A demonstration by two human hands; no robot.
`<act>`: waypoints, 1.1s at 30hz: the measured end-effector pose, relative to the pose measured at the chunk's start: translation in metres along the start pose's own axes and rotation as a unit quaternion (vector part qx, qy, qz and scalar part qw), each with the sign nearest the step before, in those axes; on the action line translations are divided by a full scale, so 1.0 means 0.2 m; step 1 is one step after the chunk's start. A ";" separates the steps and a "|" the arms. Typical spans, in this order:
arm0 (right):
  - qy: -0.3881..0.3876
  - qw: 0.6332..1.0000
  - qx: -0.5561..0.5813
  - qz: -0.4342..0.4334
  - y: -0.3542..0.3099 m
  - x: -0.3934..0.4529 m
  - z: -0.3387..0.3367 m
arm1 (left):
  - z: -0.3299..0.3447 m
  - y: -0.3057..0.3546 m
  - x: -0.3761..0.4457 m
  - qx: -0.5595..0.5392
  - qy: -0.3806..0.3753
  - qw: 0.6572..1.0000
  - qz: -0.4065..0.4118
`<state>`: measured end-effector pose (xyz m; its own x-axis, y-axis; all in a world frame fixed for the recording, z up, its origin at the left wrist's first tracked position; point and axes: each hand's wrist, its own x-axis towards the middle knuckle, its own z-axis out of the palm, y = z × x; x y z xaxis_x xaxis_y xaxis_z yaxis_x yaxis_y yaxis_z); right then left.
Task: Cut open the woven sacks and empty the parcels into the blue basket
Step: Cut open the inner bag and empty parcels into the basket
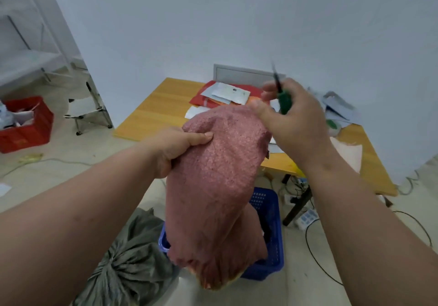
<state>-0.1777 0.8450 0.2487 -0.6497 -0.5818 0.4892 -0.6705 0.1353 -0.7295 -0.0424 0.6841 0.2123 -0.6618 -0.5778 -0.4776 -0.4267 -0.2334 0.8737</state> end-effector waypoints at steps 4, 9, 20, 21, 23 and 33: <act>-0.291 0.953 -0.055 0.062 -0.04 -0.13 0.17 | -0.01 0.00 -0.03 0.015 -0.045 0.999 0.003; -0.252 0.936 0.053 0.239 -0.03 -0.20 0.32 | -0.14 -0.03 -0.04 0.070 -0.018 0.997 0.039; -0.135 0.671 0.503 0.528 -0.19 -0.50 0.83 | -0.56 -0.56 -0.19 -0.097 -0.119 0.977 -0.149; -0.144 0.714 0.447 0.519 -0.19 -0.54 0.90 | -0.58 -0.59 -0.19 -0.160 -0.138 0.967 -0.145; -0.160 0.850 0.217 0.454 -0.18 -0.62 1.01 | -0.60 -0.63 -0.22 -0.238 -0.109 0.959 -0.110; -0.126 0.915 0.219 0.315 -0.40 -0.78 1.14 | -0.67 -0.65 -0.28 0.302 0.129 0.916 0.229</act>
<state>0.0594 0.7415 0.1212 -0.7171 -0.6734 -0.1795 0.0517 0.2054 -0.9773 0.1328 0.6427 0.1385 -0.7228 -0.6903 0.0323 -0.4546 0.5101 0.7302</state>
